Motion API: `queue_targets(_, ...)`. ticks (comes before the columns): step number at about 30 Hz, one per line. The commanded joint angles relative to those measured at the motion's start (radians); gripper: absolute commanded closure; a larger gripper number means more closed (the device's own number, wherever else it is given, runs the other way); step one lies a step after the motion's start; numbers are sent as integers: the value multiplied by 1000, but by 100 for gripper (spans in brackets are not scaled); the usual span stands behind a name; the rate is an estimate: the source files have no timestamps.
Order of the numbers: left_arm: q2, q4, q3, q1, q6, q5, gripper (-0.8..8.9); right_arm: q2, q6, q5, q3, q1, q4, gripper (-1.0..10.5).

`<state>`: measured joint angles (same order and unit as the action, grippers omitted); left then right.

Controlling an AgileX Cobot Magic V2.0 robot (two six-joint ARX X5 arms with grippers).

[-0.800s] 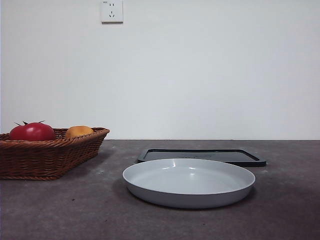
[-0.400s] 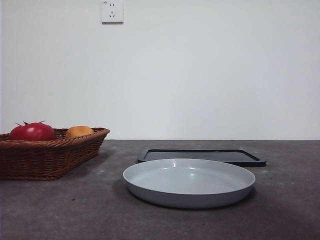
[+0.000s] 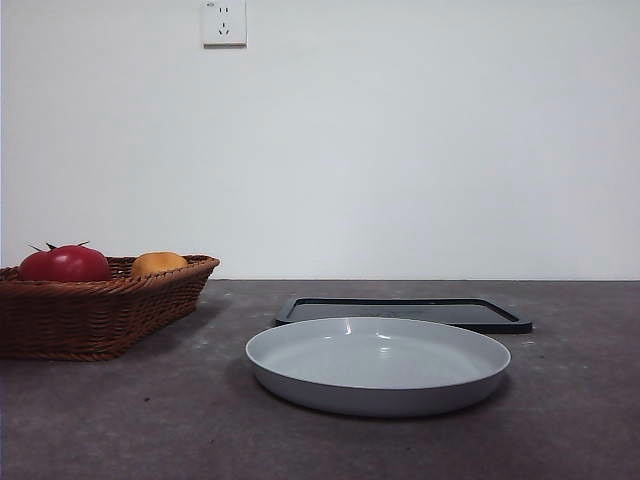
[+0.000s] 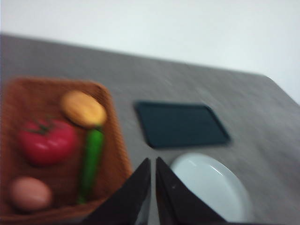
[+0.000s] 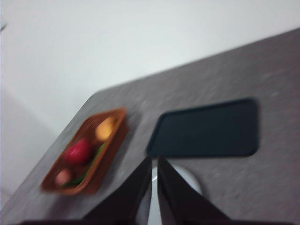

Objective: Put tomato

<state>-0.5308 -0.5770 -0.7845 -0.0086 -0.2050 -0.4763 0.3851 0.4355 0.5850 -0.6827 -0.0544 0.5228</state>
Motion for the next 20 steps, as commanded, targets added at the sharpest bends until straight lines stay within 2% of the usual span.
queue_targets(1, -51, -16, -29, -2, -7, -113, 798, 60, -72, 59, -54, 1, 48, 937)
queue_targets(5, -90, -18, -29, -50, -22, -142, 798, 138, -142, 94, -113, 31, 116, 937)
queue_targets(8, -122, -32, -29, -105, -21, -142, 798, 198, -184, 84, -150, 82, 161, 937)
queue_targets(10, -151, -47, -29, -141, -21, -145, 798, 235, -187, 51, -160, 127, 167, 937)
queue_targets(14, -220, -76, -29, -206, -20, -152, 798, 299, -197, -49, -162, 250, 187, 937)
queue_targets(20, -304, -117, -29, -270, 0, -151, 798, 385, -216, -280, -162, 458, 271, 937)
